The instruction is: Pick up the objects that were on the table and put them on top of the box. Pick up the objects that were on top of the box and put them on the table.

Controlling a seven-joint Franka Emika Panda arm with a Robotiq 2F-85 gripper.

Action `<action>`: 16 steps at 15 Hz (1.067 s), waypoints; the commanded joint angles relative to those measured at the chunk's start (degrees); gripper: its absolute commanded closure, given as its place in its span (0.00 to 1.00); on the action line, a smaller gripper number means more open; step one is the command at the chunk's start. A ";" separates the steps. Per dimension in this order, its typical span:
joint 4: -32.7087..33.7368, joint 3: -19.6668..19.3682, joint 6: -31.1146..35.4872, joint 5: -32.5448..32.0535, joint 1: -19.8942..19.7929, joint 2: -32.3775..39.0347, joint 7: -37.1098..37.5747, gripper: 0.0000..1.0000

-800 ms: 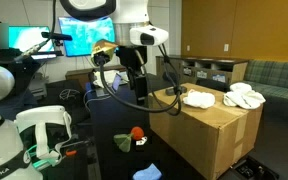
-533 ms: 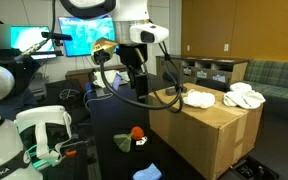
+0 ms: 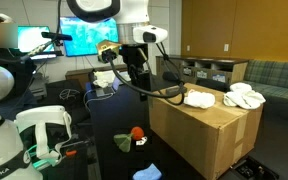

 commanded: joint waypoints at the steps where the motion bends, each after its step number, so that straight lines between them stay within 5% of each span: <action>1: 4.57 2.57 3.05 1.91 2.03 5.01 -0.94 0.00; 8: 14.51 7.15 12.20 7.01 6.01 16.95 -0.51 0.00; 16: 26.35 12.36 23.14 4.13 5.54 31.91 2.80 0.00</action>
